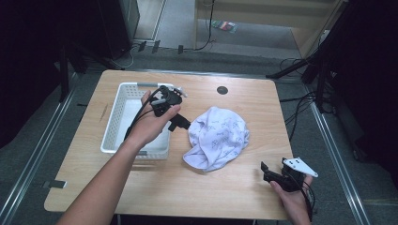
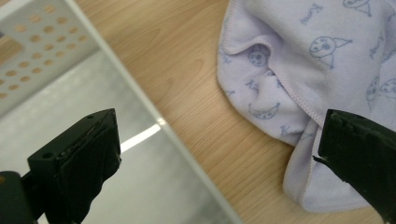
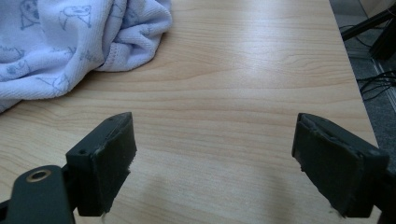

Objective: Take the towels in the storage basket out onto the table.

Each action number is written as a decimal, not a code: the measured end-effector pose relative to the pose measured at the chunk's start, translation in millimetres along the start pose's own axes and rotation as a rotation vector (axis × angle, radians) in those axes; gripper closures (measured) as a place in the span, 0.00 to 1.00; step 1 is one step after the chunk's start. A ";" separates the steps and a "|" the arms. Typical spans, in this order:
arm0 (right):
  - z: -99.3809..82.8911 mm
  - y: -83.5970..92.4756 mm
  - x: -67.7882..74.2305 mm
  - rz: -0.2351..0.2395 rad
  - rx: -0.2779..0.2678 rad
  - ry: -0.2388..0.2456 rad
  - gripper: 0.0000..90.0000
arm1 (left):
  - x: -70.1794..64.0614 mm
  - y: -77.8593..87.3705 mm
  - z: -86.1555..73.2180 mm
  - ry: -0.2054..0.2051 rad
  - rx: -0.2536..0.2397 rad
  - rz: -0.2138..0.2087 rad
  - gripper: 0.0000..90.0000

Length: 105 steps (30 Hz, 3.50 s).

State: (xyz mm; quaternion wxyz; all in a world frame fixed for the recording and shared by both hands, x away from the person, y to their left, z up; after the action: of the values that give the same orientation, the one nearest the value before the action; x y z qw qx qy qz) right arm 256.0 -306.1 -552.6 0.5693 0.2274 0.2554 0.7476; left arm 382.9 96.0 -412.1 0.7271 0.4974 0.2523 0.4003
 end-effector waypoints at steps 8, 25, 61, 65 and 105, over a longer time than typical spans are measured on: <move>0.0 0.0 0.0 -0.002 0.002 -0.003 0.15 | 26.5 14.7 -26.1 0.036 -0.013 0.017 0.00; 0.1 -0.3 0.3 -0.009 0.005 0.000 0.15 | 74.5 30.5 -93.3 0.146 -0.063 0.016 0.00; 0.0 -0.6 1.1 -0.032 0.012 -0.006 0.15 | 137.0 36.7 -267.7 0.358 -0.294 0.046 0.00; 0.0 -0.6 1.1 -0.033 0.014 -0.009 0.15 | 139.4 29.7 -285.3 0.384 -0.342 0.055 0.00; -0.4 0.1 1.0 -0.029 0.005 -0.005 0.15 | 143.7 -30.5 -326.5 0.450 -0.452 0.118 0.00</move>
State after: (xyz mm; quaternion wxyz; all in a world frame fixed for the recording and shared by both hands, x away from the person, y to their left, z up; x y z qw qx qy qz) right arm 255.4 -305.2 -552.8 0.5801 0.2271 0.2590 0.7381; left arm 222.6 380.3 -559.2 0.7205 0.2360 0.2822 0.5878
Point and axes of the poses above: each handheld gripper's, and its own axes: y roughly backward along the jaws, z roughly out of its top, x roughly to its left, the point moved 1 cm from there along -y, roughly forward along the jaws, and after that the axes turned 7 degrees about x, right-handed, at the moved point
